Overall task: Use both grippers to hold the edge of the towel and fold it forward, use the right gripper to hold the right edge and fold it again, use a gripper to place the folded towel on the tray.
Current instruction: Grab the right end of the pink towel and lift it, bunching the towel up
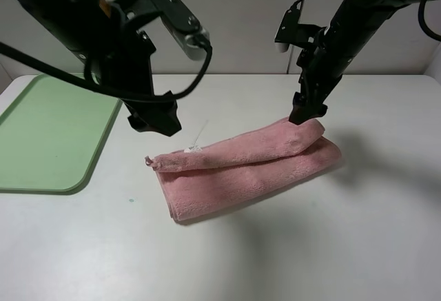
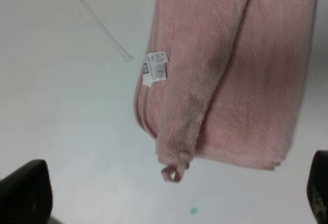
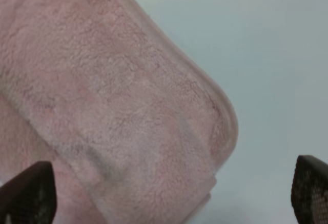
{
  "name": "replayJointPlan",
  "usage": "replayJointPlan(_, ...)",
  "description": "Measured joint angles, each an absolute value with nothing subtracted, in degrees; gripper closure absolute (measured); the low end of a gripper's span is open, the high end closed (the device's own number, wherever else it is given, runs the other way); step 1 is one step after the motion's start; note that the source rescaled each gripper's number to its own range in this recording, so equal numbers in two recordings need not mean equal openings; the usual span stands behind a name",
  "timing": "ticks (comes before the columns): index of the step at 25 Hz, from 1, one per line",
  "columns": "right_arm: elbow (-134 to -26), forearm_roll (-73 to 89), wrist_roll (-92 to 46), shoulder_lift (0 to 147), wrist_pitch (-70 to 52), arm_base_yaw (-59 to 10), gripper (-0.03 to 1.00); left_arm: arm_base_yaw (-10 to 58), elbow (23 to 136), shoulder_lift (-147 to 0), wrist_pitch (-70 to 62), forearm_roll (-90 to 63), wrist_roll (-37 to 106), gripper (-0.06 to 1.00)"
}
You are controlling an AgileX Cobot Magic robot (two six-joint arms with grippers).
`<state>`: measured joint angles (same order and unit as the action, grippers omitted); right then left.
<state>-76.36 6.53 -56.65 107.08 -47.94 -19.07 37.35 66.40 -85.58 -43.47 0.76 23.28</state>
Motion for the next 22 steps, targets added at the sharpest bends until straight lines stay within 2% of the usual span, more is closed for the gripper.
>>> replayJointPlan(14, -76.4, 7.5, -31.3, 107.1, -48.7, -19.1, -0.03, 37.4, 66.4, -62.2, -63.2, 0.9, 11.6, -0.05)
replayJointPlan(22, -76.4, 7.7, -29.0, 107.1, -49.0, -19.1, -0.03, 37.4, 66.4, -46.5, -68.1, 0.9, 6.6, -0.05)
